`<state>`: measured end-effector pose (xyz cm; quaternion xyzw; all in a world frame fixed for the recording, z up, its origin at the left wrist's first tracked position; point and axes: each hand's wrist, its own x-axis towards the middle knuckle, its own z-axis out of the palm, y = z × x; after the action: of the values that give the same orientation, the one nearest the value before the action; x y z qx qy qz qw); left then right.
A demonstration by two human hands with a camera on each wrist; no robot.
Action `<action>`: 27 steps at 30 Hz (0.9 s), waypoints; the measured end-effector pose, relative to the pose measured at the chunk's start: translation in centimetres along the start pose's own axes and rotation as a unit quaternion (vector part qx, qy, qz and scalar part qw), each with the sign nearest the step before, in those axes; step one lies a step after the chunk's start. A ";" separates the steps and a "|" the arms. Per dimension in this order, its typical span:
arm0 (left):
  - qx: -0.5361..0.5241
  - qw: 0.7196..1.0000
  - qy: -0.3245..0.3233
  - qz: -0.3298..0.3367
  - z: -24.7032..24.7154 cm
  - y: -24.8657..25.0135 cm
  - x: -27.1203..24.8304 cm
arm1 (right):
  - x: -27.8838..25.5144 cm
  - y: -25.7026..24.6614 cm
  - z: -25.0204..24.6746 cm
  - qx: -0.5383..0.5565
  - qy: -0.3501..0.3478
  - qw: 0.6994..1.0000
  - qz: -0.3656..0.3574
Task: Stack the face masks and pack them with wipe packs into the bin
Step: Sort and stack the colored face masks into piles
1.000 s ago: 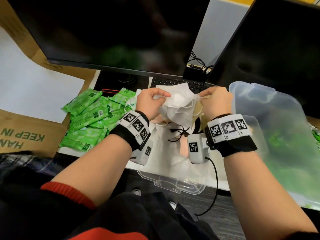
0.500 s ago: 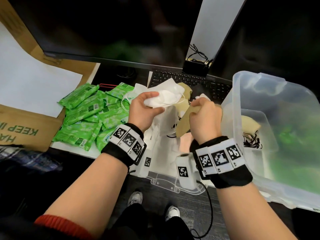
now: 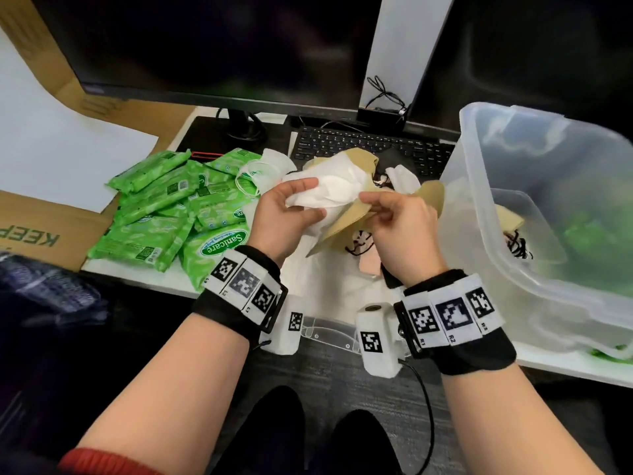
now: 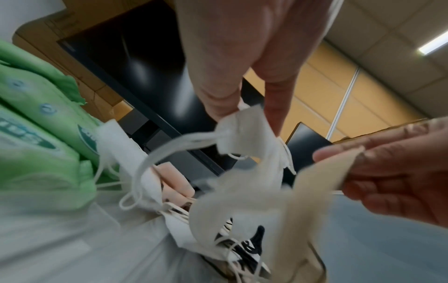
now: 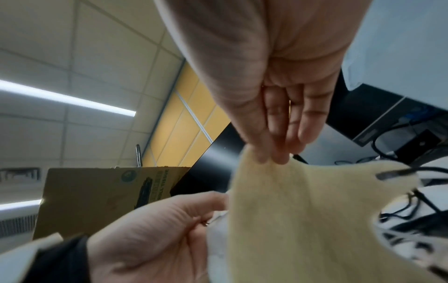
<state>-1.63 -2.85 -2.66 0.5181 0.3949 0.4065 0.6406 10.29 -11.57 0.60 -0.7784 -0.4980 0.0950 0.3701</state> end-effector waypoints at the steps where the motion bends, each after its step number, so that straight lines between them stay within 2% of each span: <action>1: -0.002 1.000 -0.001 0.005 -0.2 -0.3 -0.3 | -0.5 0.4 0.2 0.000 0.004 1.000 -0.008; 8: -0.020 0.999 -0.012 0.029 -1.3 -2.0 -2.7 | -4.0 2.8 0.6 -0.006 0.045 0.997 -0.066; 12: -0.011 0.999 -0.022 0.025 -1.7 -2.0 -3.4 | -4.5 3.2 0.8 0.032 0.001 0.997 -0.071; 17: 0.004 0.997 -0.056 0.045 -1.5 -1.6 -4.1 | -3.6 3.4 1.2 0.072 -0.013 0.995 -0.075; 22: 0.027 0.996 -0.078 0.040 -1.4 -1.7 -4.6 | -2.9 3.8 1.2 0.158 -0.050 0.985 -0.055; 27: 0.051 0.994 -0.071 0.068 -2.2 -1.7 -4.5 | -2.0 3.0 1.7 0.182 0.011 0.983 -0.023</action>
<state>-5.08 -6.52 -4.26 0.6030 0.3324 0.3904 0.6111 10.58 -13.18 -3.08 -0.6875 -0.4860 0.1669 0.5132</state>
